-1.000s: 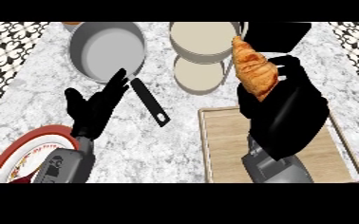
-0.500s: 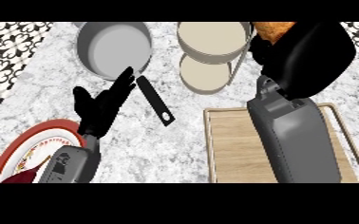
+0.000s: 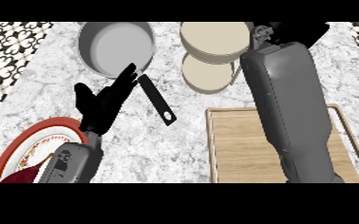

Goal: Pick the croissant from the tray and place it in the tiered basket

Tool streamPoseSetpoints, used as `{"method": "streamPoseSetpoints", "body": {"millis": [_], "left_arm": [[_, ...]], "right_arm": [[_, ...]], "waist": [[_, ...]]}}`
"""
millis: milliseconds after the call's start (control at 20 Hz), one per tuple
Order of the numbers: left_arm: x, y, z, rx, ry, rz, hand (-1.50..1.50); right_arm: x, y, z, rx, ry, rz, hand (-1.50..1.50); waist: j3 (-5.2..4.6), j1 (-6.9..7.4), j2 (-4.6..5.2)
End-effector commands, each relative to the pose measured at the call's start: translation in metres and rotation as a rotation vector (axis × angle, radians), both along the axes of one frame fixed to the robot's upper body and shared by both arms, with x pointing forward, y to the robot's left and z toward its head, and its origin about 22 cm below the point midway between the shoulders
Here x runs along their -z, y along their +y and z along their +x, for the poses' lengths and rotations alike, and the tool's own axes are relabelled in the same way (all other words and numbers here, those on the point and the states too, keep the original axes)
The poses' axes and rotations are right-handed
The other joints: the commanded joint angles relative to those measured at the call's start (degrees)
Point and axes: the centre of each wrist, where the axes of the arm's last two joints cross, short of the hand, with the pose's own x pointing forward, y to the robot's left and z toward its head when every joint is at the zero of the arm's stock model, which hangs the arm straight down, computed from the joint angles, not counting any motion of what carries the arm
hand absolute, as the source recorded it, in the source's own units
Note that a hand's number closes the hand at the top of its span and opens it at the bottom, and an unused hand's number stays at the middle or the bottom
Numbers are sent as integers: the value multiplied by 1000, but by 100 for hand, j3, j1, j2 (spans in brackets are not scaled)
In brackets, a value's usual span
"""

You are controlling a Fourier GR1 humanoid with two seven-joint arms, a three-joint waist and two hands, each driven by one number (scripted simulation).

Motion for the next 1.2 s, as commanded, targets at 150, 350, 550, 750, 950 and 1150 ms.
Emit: {"method": "streamPoseSetpoints", "body": {"millis": [150, 350, 550, 750, 950, 1150], "left_arm": [[-5, -5, 0, 26, -17, -9, 0], [-17, -14, 12, 34, -33, 14, 0], [-1, 1, 4, 24, -16, 11, 0], [-12, -5, 6, 15, -25, 1, 0], [-8, -3, 6, -6, -15, -11, 0], [10, 2, -4, -27, 10, -6, 0]], "right_arm": [[-15, -11, 16, 69, -228, 342, 150], [1, -13, 34, -19, -251, 366, -150], [20, -5, 48, -81, -316, 331, -150], [13, 1, 59, -108, -427, 259, -150], [9, 8, 67, -29, -486, 220, -150], [2, -8, 65, 63, -633, 315, -150]], "waist": [[20, 112, 70], [20, 103, 119], [8, 203, 110], [8, 62, 71], [-5, -45, 35], [-4, -138, -11]]}}
